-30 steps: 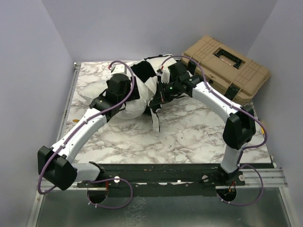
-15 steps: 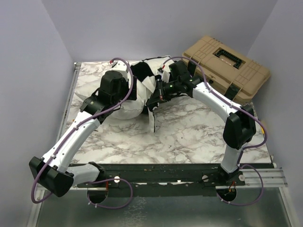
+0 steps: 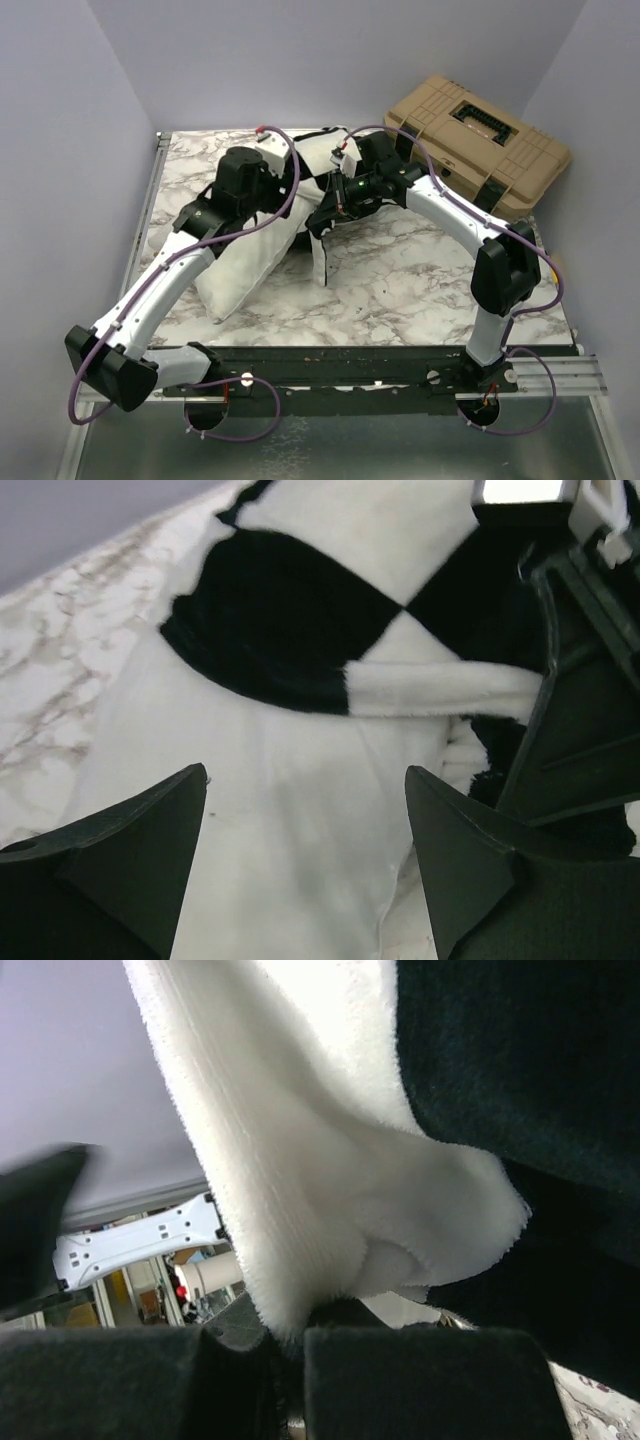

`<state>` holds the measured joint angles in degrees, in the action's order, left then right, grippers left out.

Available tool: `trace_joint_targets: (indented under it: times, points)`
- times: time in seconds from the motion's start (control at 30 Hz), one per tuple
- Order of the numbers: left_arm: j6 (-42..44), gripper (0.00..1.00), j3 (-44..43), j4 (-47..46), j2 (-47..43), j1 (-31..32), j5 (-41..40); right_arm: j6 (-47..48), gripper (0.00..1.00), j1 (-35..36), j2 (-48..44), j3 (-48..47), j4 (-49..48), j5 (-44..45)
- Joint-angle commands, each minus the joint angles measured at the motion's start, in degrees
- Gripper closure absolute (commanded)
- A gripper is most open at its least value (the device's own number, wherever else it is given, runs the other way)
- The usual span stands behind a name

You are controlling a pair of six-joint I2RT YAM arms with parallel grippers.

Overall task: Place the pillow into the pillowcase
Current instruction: Stuff the pillow into the pillowcase.

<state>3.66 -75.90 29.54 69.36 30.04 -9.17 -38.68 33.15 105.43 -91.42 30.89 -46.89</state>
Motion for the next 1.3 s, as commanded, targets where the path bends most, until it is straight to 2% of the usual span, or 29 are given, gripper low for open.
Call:
trace_joint_targets:
  times: [0.0,0.13,0.2,0.23,0.3,0.33,0.37,0.57,0.7,0.8,1.0,1.07,1.13,1.2,1.27]
  points:
    - [-2.69,0.20,7.48,-1.40,3.81,-0.34,10.88,-2.35,1.00,0.43,-2.30,0.27,-3.25,-4.50]
    - [-7.12,0.22,15.10,-10.99,6.04,-0.87,15.51,-3.61,1.00,0.40,-2.55,0.37,-4.38,-4.90]
    - [-9.15,0.29,17.65,-16.65,7.76,-1.17,15.02,-3.89,1.00,0.41,-2.43,-0.35,-4.38,-5.58]
    - [-9.87,0.40,18.61,-19.67,8.71,-1.33,13.98,-4.24,1.00,0.43,-2.41,-0.68,-4.44,-6.08]
    - [-11.93,0.69,18.81,-25.26,10.89,-1.70,11.36,-5.03,1.00,0.41,-2.50,-1.18,-5.34,-8.11]
    - [-13.02,0.88,18.08,-27.87,11.90,-2.00,10.90,-5.53,1.00,0.43,-2.51,-1.40,-5.94,-9.52]
    - [-13.98,1.00,17.16,-30.44,12.80,-2.25,10.77,-6.14,1.00,0.43,-2.57,-1.58,-6.84,-10.94]
    - [-20.37,1.00,13.74,-49.34,14.13,-2.28,11.09,-6.35,1.00,0.43,-3.92,-3.46,-8.14,-18.54]
    - [-23.51,1.00,14.35,-57.69,15.77,-2.19,10.63,-5.67,1.00,0.58,-5.07,-3.68,-9.52,-21.15]
    - [-25.07,1.00,16.45,-61.62,17.64,-2.13,11.52,-6.31,1.00,0.77,-5.41,-4.18,-12.62,-23.46]
    - [-31.80,1.00,24.19,-74.27,21.29,-2.12,7.28,-5.88,1.00,2.91,-5.39,-7.25,-14.60,-28.52]
    - [-33.83,1.00,24.49,-76.85,22.76,-2.18,5.82,-2.67,1.00,3.92,-5.41,-7.56,-10.49,-29.23]
    - [-35.57,1.00,24.71,-79.61,23.93,-2.17,4.44,4.21,1.00,4.68,-5.18,-8.22,-0.75,-27.89]
    - [-36.88,1.00,24.83,-82.02,24.51,-2.18,4.23,14.34,1.00,4.79,-4.52,-9.23,15.80,-20.68]
    - [-37.41,1.00,24.99,-82.75,24.41,-2.18,5.47,23.85,1.00,4.74,-3.59,-7.84,25.23,-13.13]
